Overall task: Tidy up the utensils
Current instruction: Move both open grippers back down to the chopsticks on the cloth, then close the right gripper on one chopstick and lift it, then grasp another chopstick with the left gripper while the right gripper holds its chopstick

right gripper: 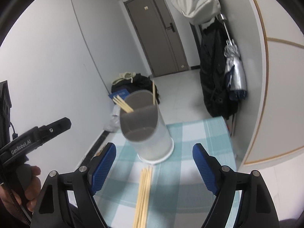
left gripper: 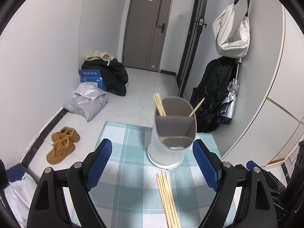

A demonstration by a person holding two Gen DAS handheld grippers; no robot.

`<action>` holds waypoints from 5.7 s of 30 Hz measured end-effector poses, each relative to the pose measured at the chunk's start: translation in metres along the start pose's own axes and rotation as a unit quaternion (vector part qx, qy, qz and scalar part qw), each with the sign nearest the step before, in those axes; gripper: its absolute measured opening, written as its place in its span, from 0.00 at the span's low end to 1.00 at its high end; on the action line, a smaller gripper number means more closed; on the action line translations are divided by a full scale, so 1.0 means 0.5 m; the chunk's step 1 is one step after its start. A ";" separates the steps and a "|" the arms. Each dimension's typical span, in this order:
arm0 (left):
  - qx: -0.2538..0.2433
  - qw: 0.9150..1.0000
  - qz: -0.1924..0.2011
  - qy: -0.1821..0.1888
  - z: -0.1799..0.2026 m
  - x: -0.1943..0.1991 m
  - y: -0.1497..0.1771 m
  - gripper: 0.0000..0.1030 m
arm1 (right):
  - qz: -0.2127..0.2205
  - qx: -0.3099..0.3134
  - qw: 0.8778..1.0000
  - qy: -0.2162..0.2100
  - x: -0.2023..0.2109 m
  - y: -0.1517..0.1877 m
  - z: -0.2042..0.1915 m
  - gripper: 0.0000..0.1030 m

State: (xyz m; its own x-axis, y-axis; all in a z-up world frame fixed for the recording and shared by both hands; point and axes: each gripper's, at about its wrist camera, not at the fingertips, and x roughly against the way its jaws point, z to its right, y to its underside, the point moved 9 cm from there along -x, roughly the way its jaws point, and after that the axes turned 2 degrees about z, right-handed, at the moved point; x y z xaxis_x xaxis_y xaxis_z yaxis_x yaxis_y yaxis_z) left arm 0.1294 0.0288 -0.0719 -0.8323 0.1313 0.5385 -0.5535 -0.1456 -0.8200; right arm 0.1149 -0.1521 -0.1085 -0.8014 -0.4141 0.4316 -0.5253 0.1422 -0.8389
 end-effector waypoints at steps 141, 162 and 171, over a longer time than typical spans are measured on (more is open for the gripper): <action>-0.097 0.948 -0.297 -0.065 -0.008 -0.251 0.263 0.89 | -0.059 -0.175 0.974 -0.130 -0.149 0.014 0.162 0.04; -0.098 0.950 -0.291 -0.065 -0.006 -0.271 0.242 0.89 | -0.048 -0.179 0.974 -0.126 -0.124 0.006 0.175 0.04; -0.073 0.950 -0.293 -0.076 -0.021 -0.279 0.247 0.89 | -0.047 -0.177 0.975 -0.126 -0.120 0.006 0.172 0.04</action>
State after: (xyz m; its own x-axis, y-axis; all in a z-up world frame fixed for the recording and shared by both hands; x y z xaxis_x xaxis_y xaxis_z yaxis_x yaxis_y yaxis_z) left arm 0.1774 0.0028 -0.2503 -0.3832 0.0028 0.9237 -0.9225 0.0484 -0.3829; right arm 0.1862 -0.2040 -0.1652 -0.6733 -0.6413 0.3679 -0.6941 0.3770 -0.6132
